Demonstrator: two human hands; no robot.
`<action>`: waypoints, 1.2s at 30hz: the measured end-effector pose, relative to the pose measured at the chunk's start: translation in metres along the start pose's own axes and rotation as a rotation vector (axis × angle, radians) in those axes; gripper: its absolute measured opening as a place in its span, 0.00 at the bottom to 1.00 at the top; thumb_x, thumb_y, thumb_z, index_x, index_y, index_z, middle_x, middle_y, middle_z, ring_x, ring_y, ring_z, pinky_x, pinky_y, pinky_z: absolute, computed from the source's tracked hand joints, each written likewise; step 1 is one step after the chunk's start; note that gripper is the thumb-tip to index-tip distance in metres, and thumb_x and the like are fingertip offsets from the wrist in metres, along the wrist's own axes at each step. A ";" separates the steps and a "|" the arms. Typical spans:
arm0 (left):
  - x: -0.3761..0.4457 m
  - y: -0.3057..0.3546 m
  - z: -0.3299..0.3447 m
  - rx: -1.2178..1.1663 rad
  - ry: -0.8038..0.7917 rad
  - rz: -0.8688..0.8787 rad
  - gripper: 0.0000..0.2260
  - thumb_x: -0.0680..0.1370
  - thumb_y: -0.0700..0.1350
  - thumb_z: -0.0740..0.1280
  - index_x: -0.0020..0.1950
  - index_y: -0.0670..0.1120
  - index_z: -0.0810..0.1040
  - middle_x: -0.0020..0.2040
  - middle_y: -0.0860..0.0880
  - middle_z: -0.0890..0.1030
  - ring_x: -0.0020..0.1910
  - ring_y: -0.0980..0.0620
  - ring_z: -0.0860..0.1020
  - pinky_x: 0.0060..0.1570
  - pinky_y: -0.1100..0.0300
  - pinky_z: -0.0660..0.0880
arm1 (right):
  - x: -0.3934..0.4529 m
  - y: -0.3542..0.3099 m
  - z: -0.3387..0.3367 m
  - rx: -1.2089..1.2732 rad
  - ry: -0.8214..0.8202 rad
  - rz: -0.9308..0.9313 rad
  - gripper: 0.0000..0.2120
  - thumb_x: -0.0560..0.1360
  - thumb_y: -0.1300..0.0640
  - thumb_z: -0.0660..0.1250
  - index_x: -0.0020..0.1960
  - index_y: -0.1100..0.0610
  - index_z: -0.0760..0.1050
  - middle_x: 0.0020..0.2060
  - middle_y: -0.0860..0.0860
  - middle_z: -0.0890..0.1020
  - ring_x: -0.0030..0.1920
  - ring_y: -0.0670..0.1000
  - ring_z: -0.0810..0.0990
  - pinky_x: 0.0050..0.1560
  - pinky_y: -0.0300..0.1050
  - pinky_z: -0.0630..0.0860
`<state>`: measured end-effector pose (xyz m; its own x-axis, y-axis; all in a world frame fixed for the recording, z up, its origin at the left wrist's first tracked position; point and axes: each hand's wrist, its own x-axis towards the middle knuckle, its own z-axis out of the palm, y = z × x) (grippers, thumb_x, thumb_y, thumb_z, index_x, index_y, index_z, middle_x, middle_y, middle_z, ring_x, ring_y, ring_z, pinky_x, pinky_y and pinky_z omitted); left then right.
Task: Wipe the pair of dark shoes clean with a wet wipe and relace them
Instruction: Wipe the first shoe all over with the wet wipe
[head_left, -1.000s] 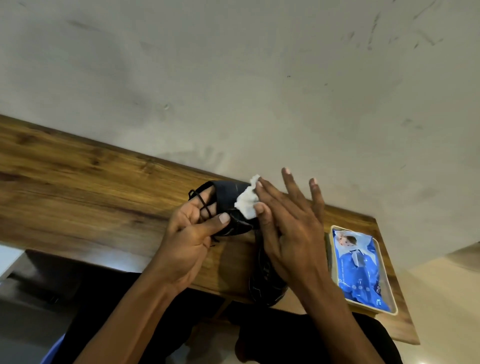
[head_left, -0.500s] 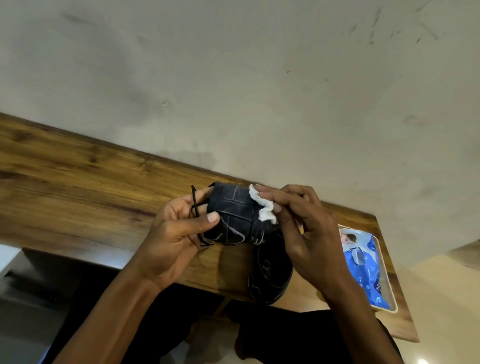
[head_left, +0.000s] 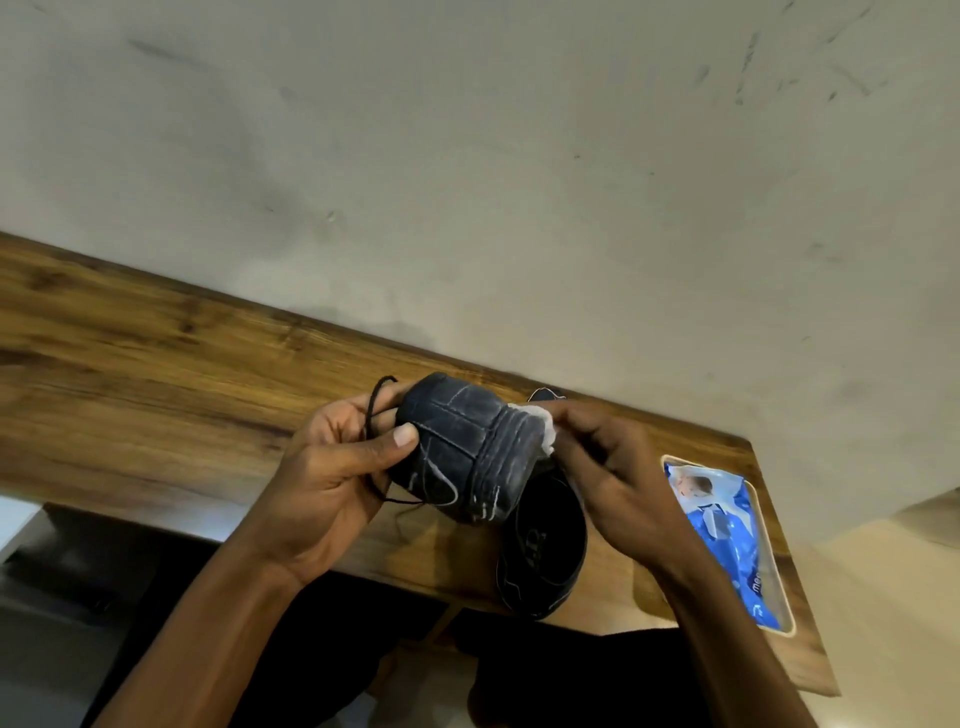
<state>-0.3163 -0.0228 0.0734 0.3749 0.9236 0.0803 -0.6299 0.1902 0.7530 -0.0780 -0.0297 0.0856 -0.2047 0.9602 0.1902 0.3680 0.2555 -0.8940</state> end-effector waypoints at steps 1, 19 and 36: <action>0.000 0.000 0.001 -0.018 0.013 -0.002 0.11 0.74 0.36 0.69 0.54 0.42 0.85 0.47 0.44 0.86 0.49 0.52 0.85 0.45 0.65 0.80 | -0.005 -0.009 -0.001 0.033 0.020 -0.014 0.16 0.83 0.66 0.59 0.62 0.55 0.82 0.56 0.49 0.86 0.60 0.53 0.83 0.62 0.56 0.78; 0.007 -0.028 0.025 0.034 0.054 0.007 0.16 0.73 0.33 0.66 0.59 0.40 0.82 0.51 0.41 0.85 0.53 0.48 0.84 0.50 0.61 0.79 | 0.001 -0.054 0.029 -0.596 0.157 -0.502 0.13 0.78 0.67 0.67 0.59 0.59 0.84 0.59 0.50 0.85 0.60 0.48 0.82 0.62 0.42 0.78; 0.008 -0.033 0.034 0.087 0.054 0.009 0.22 0.75 0.36 0.67 0.70 0.40 0.73 0.60 0.39 0.83 0.61 0.42 0.81 0.56 0.56 0.79 | 0.019 -0.068 0.000 -0.378 0.024 0.121 0.14 0.81 0.58 0.61 0.53 0.46 0.84 0.45 0.43 0.86 0.43 0.43 0.84 0.38 0.39 0.81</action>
<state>-0.2691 -0.0329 0.0718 0.3309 0.9421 0.0542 -0.5709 0.1541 0.8064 -0.1068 -0.0284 0.1504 -0.1197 0.9871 0.1061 0.6968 0.1596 -0.6992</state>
